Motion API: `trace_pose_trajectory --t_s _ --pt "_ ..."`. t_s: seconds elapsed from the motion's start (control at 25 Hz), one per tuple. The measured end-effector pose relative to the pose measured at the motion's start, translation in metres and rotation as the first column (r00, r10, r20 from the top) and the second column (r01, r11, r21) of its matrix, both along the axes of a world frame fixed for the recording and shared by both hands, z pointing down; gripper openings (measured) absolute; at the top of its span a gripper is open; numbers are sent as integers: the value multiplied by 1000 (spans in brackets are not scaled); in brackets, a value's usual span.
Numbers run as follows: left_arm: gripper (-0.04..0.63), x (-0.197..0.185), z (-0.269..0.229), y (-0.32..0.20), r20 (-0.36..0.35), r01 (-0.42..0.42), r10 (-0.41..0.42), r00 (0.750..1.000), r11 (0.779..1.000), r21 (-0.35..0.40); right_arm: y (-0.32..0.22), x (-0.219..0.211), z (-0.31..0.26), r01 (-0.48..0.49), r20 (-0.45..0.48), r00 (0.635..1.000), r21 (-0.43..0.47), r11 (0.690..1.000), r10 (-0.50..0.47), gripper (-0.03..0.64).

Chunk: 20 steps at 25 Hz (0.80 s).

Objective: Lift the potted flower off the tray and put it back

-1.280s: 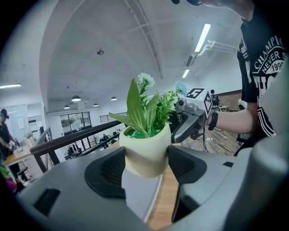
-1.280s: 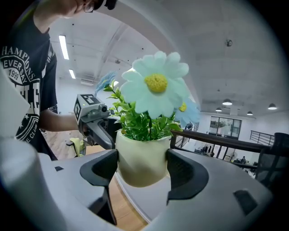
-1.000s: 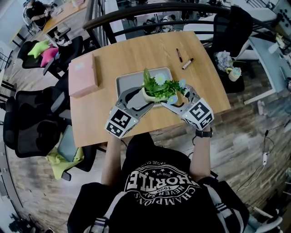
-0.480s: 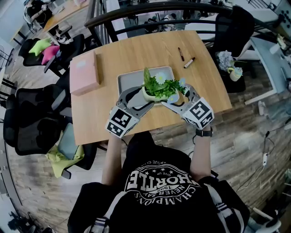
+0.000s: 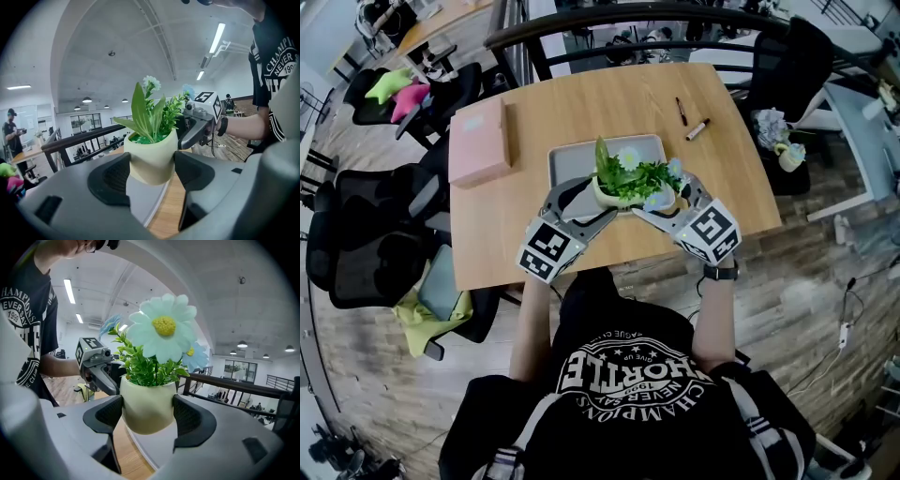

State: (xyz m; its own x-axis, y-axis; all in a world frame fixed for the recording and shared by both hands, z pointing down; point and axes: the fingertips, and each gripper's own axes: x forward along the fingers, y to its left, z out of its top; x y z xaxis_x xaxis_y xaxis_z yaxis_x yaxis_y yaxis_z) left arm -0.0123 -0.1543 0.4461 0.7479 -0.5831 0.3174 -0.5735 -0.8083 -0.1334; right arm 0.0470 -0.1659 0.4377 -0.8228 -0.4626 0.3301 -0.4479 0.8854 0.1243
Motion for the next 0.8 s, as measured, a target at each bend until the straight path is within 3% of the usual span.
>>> trace_pose_trajectory --t_s 0.8 --pt "314 -10 31 5 -4 59 -60 998 996 -67 2 -14 36 40 -30 999 -57 998 -42 362"
